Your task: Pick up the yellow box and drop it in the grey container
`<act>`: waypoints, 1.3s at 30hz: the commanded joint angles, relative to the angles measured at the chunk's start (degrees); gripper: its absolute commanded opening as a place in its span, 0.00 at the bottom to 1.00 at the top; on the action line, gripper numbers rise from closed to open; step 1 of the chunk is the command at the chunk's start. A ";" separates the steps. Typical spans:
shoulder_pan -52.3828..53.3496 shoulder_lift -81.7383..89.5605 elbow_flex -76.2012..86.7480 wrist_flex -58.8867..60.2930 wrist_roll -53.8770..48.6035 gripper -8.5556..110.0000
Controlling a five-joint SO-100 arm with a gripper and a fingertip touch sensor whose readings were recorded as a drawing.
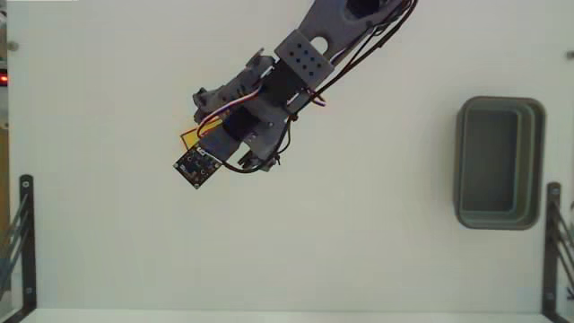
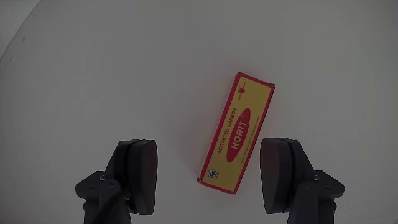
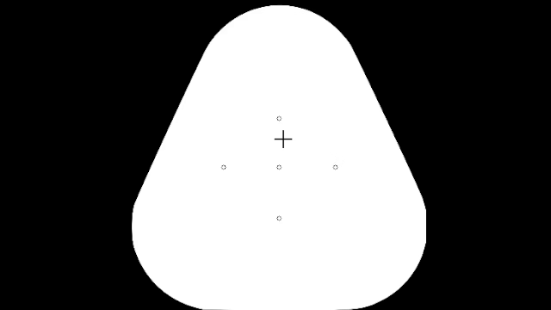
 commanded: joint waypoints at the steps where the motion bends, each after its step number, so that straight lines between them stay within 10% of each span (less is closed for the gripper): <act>1: 0.59 1.19 -2.29 -0.13 0.26 1.00; 39: 3.37 1.19 -2.29 -0.13 0.26 1.00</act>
